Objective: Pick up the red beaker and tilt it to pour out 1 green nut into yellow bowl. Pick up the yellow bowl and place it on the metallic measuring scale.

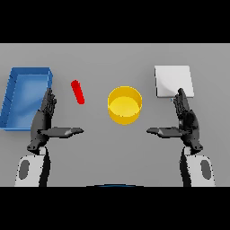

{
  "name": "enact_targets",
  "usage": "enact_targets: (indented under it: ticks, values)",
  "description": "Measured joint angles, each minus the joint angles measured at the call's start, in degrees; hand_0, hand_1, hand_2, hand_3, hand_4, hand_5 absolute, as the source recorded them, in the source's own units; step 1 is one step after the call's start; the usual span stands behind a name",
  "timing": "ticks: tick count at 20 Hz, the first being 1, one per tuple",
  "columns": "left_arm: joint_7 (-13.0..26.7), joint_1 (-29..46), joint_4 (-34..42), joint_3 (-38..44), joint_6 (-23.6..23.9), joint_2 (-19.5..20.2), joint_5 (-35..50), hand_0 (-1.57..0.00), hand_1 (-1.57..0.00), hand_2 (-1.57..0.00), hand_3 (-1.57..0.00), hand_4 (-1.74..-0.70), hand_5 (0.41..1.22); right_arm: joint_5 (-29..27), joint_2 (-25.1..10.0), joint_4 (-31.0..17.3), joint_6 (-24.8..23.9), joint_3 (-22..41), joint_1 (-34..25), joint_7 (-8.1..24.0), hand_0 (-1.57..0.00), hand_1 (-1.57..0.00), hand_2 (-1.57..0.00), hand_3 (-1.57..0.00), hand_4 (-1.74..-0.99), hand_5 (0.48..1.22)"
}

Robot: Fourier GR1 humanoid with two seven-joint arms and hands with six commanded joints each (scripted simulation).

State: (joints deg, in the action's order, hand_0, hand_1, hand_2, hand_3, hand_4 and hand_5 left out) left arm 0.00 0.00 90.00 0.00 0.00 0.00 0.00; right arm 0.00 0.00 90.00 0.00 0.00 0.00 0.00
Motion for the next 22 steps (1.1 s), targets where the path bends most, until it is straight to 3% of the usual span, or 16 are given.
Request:
enact_targets:
  ticks: [6,7,8,12,15,22]
  values:
    - [0.77,-2.34,-2.33,1.18,0.13,0.58,0.50,0.00,0.00,0.00,0.00,-1.09,0.623,-0.51,-0.61,1.35,0.78,-0.04,1.91,-1.26,0.00,0.00,0.00,0.00,-1.128,0.660]
    - [-1.94,-0.29,-0.33,-0.77,0.12,1.50,-2.36,0.00,0.00,0.00,0.00,-1.09,0.620,5.62,-1.89,3.53,-0.20,3.14,4.17,-7.03,0.00,0.00,0.00,0.00,-1.128,0.663]
    - [-3.22,1.78,1.84,-2.35,0.52,1.92,-4.64,0.00,0.00,0.00,0.00,-1.09,0.618,9.93,-2.56,4.55,-1.19,5.24,5.97,-9.60,0.00,0.00,0.00,0.00,-1.127,0.664]
    - [0.08,3.25,4.65,-4.52,0.87,2.62,-7.54,0.00,0.00,0.00,0.00,-1.10,0.616,15.40,-3.13,7.05,-3.06,7.65,7.09,-6.94,0.00,0.00,0.00,0.00,-1.112,0.659]
    - [2.56,1.61,3.37,-4.95,1.73,2.35,-9.00,0.00,0.00,0.00,0.00,-1.09,0.612,14.38,-3.33,7.99,-2.35,7.49,7.20,-7.62,0.00,0.00,0.00,0.00,-1.123,0.653]
    - [-2.18,-7.70,-9.45,-3.05,3.21,1.83,-10.37,0.00,0.00,0.00,0.00,-1.15,0.638,13.09,-2.58,9.03,-1.98,7.39,7.62,-6.22,0.00,0.00,0.00,0.00,-1.193,0.658]
